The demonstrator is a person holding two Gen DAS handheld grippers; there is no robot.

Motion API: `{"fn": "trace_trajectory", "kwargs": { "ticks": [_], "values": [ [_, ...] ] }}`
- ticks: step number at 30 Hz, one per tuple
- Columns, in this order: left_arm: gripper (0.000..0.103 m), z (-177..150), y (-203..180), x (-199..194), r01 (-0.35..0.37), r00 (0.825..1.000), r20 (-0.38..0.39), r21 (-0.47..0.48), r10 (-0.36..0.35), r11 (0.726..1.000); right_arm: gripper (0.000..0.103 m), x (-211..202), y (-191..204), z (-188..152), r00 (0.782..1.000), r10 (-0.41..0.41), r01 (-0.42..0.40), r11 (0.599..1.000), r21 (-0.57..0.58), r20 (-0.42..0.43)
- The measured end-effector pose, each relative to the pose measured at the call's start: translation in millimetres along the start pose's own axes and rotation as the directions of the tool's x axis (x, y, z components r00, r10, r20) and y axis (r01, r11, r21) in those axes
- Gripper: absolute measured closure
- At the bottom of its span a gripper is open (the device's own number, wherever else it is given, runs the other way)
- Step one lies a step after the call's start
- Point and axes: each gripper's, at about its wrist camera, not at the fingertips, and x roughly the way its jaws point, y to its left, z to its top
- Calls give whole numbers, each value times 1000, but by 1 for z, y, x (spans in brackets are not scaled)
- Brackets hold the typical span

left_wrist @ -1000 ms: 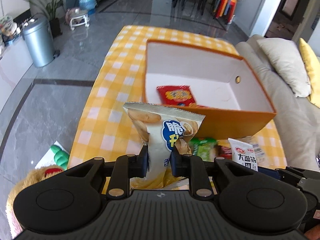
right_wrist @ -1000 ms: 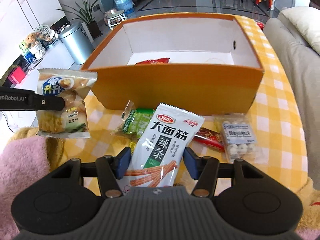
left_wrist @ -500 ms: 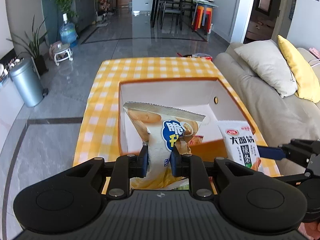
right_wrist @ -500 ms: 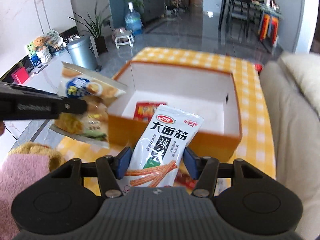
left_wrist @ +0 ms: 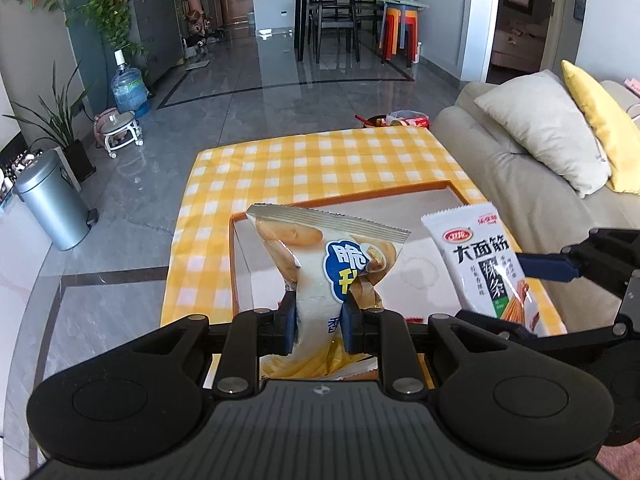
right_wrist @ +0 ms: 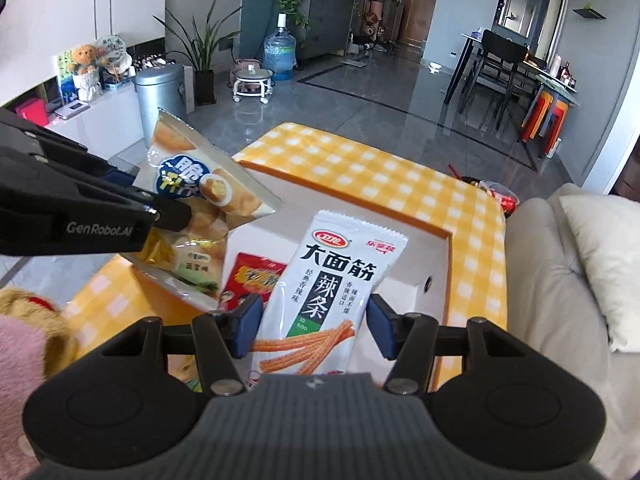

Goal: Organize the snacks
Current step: 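Lift both packets over the orange box with both tools, then open both tools to drop the cracker bag and strip packet into the box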

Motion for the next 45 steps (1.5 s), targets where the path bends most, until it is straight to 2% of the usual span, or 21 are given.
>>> {"fn": "trace_trajectory", "kwargs": {
  "ticks": [5,12,19,33,45],
  "values": [
    [79,13,2,18,-4,1000,-24,9,4,1000,48,27,-5,19,999,-33,32,999,-27,-9],
    [79,16,0,56,-27,995,-97,60,32,998,48,66,-8,27,995,-85,80,992,-97,-50],
    [79,19,-3,85,2,985,-174,72,11,997,48,103,-14,24,988,-80,65,991,-116,-130],
    [79,24,-13,135,44,962,-271,89,-19,995,48,155,-19,13,968,-66,27,986,-164,-242],
    [79,22,-7,165,26,947,-320,76,-1,997,48,185,-17,5,944,-86,18,977,-211,-319]
  ]
}}
